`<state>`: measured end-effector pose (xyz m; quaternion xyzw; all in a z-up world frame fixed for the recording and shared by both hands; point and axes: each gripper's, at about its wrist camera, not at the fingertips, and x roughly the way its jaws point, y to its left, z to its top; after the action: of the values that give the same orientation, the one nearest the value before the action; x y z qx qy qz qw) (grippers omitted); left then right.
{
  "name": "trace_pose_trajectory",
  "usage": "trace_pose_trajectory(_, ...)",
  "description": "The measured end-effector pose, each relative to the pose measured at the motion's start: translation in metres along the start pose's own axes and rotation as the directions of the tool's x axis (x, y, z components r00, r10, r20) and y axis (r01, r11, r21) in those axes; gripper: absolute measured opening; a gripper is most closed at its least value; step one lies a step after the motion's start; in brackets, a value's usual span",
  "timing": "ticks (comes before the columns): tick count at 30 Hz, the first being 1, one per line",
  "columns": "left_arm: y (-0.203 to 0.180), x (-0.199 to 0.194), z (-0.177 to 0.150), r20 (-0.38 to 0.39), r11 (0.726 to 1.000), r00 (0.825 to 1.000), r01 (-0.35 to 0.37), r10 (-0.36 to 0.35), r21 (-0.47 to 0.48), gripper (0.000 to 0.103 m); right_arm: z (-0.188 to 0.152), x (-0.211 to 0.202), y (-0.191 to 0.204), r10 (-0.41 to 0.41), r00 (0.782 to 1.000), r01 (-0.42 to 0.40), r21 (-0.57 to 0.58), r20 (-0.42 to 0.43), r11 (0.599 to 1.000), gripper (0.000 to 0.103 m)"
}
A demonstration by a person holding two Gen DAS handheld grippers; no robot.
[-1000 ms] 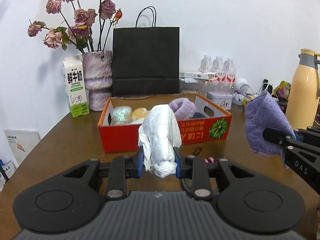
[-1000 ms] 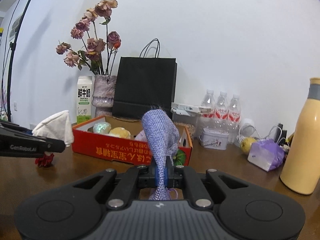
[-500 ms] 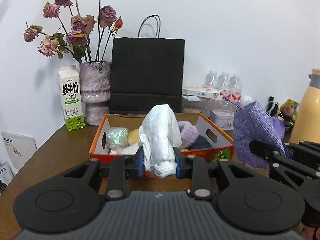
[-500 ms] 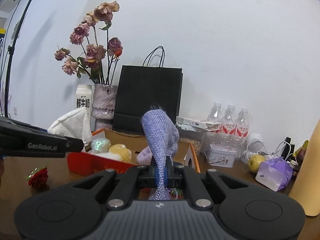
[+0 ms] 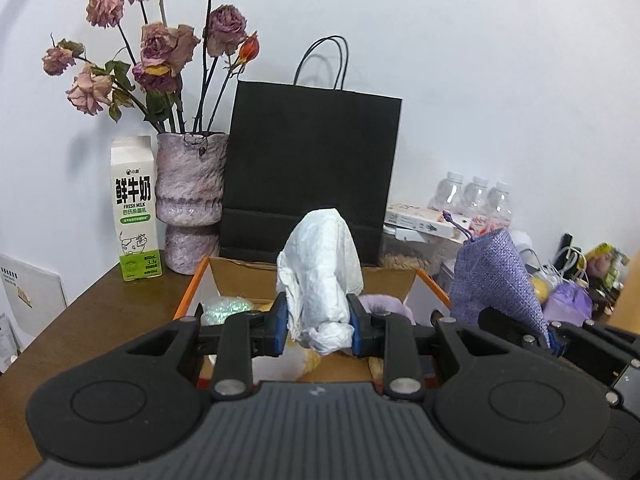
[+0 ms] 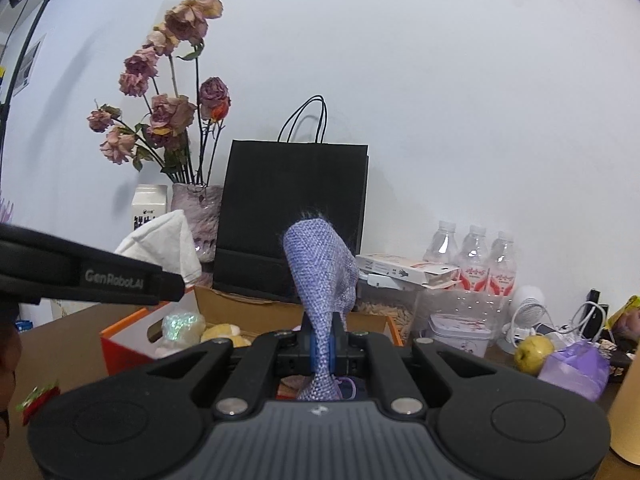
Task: Organize objects
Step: 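Open the left gripper to drop the white cloth into the box while the right releases the bag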
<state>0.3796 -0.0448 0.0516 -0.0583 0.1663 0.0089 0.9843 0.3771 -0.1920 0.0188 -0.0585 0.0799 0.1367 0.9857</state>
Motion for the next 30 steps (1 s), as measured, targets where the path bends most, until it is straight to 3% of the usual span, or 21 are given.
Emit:
trace_pose_trajectory(16, 0.020, 0.077, 0.016, -0.037, 0.998, 0.998, -0.053, 0.052, -0.022, 0.029, 0.008, 0.090, -0.004, 0.044, 0.999, -0.043, 0.028, -0.015, 0.999, 0.005)
trace_pose_trajectory(28, 0.028, 0.116, 0.019, -0.058, 0.996, 0.994, -0.088, 0.088, 0.011, 0.030, 0.005, 0.136, -0.005, 0.088, 0.992, -0.085, 0.035, -0.088, 0.996, 0.006)
trace_pose_trajectory(30, 0.028, 0.121, 0.020, -0.063, 0.996, 0.994, -0.088, 0.089, 0.021, 0.034, 0.003, 0.143, -0.004, 0.104, 0.989, -0.100, 0.038, -0.109, 0.994, 0.011)
